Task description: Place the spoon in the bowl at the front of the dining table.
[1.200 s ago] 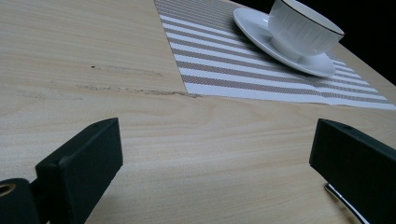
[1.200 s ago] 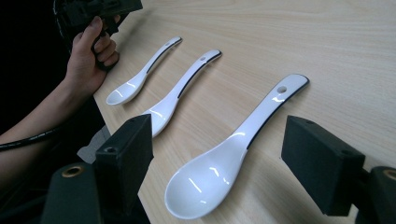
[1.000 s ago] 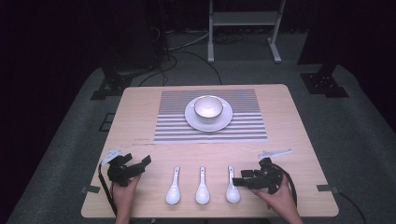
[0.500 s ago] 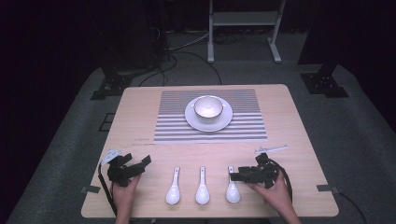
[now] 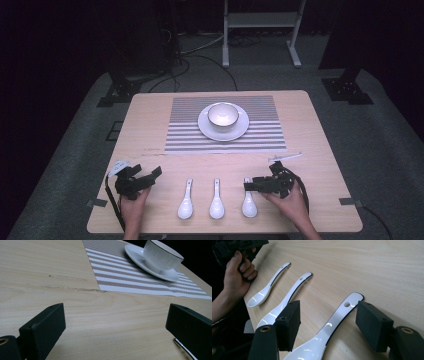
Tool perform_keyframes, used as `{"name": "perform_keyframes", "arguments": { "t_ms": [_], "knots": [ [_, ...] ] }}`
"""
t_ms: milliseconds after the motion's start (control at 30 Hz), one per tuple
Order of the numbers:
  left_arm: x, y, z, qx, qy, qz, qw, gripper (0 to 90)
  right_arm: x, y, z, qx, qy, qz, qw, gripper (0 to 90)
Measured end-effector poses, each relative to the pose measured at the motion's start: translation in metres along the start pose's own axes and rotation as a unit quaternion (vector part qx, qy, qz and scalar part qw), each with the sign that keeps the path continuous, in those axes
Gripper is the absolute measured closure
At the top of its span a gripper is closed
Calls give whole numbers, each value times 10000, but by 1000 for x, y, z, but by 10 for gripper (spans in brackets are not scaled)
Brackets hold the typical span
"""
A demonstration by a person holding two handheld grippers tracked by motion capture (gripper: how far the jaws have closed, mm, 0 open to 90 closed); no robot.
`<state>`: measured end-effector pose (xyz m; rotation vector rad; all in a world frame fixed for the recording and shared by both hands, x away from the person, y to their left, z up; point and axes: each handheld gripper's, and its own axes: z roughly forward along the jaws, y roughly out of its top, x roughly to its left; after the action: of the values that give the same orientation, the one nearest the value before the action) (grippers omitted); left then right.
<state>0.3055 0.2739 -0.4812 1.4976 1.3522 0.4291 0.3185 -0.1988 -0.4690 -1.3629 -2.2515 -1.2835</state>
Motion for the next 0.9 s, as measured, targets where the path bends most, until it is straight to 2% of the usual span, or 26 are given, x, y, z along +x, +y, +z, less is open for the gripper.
{"name": "perform_keyframes", "arguments": {
  "t_ms": [367, 633, 900],
  "knots": [
    [0, 0, 0, -4, -3, 2, 10000, 12, -4, 4, 6, 47, -187, 34, 9998, 432],
    [0, 0, 0, -2, -5, -3, 10000, 12, -7, 5, 9, 90, -231, 85, 9997, 467],
    [0, 0, 0, -5, -6, 0, 10000, 12, -5, 5, 12, 99, -355, 64, 9993, 512]
  ]
}}
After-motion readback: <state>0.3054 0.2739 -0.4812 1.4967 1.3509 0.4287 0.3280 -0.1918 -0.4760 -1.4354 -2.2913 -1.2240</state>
